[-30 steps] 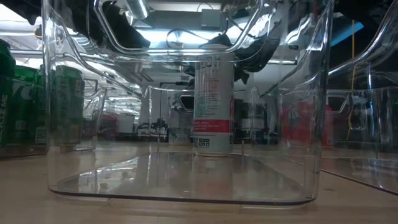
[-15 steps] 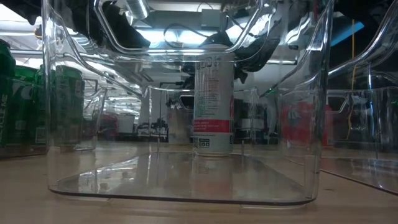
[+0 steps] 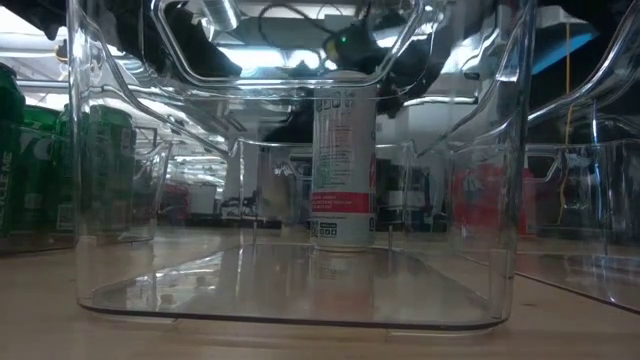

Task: Sort soda cans
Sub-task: Put the white soda can into the middle transparent bin

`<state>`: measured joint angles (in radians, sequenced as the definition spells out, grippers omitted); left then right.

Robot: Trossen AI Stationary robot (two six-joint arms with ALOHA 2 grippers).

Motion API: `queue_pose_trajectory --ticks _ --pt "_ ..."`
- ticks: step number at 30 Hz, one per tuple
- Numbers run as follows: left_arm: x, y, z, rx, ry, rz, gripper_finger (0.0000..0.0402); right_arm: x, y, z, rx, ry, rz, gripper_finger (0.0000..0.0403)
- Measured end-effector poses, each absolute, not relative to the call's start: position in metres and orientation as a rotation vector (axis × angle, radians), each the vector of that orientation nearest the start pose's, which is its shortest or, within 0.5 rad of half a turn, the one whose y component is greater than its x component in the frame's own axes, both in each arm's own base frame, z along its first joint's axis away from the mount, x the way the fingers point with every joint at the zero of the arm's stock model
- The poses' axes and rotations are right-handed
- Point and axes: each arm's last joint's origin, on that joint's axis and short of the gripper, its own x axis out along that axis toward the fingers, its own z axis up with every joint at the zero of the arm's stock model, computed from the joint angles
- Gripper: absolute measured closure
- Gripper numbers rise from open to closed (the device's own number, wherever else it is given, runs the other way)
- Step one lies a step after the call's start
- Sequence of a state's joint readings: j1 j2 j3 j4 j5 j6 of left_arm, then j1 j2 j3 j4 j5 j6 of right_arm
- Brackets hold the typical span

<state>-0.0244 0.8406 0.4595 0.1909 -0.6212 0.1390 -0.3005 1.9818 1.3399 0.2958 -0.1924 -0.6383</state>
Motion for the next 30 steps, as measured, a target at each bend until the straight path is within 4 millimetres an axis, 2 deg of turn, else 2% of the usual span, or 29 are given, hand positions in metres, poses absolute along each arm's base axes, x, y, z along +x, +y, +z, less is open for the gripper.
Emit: queue_pose_trajectory --ticks 6,14,20,24,30 --pt "0.184 0.012 0.247 0.196 0.226 0.582 0.0013 0.418 -0.102 0.252 -0.607 0.328 0.064 0.0114" --pt "0.184 0.012 0.247 0.196 0.226 0.581 0.0013 0.389 -0.059 0.311 -0.654 0.265 0.141 0.0114" --pt "0.184 0.012 0.247 0.195 0.225 0.582 0.0013 0.364 -0.024 0.346 -0.678 0.207 0.188 0.0114" --pt "0.184 0.012 0.247 0.195 0.225 0.582 0.0013 0.349 -0.007 0.36 -0.685 0.2 0.219 0.0114" --pt "0.184 0.012 0.247 0.194 0.225 0.582 0.0013 0.344 0.017 0.364 -0.693 0.181 0.283 0.0114"
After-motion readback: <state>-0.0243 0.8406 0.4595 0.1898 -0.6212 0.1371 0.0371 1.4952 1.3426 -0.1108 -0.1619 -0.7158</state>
